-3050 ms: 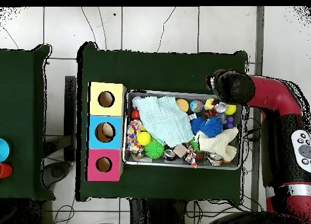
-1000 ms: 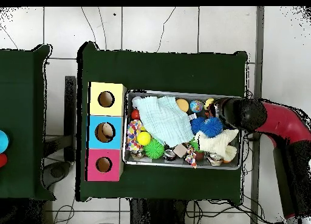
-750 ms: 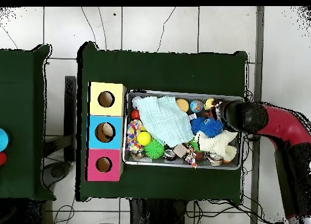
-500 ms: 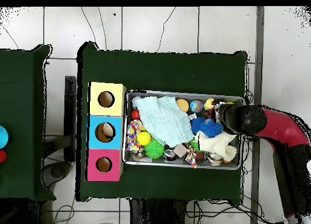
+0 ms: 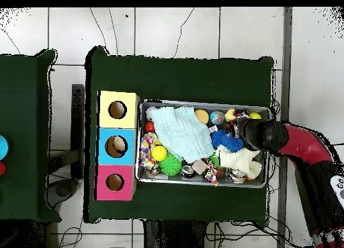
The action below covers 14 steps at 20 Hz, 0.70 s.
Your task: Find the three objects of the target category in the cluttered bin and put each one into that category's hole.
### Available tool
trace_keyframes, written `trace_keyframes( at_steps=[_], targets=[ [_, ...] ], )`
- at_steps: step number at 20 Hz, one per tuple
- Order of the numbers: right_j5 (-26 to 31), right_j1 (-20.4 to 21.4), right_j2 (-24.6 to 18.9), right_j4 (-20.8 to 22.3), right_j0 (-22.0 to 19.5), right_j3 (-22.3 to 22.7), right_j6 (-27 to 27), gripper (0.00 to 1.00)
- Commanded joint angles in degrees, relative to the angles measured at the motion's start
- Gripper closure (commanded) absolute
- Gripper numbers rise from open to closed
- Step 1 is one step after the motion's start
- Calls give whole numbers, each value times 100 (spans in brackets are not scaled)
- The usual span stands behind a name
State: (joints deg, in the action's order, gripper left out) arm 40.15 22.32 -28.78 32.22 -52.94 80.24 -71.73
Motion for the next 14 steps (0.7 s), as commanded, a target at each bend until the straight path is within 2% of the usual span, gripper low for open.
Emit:
trace_keyframes(
  at_steps=[1,9,14],
  targets=[
    [-364,-599,-172,290,-33,-312,541,0],
    [-738,-1015,-181,273,-146,-463,441,0],
    [-1000,-979,-255,172,-309,-218,250,0]
  ],
)
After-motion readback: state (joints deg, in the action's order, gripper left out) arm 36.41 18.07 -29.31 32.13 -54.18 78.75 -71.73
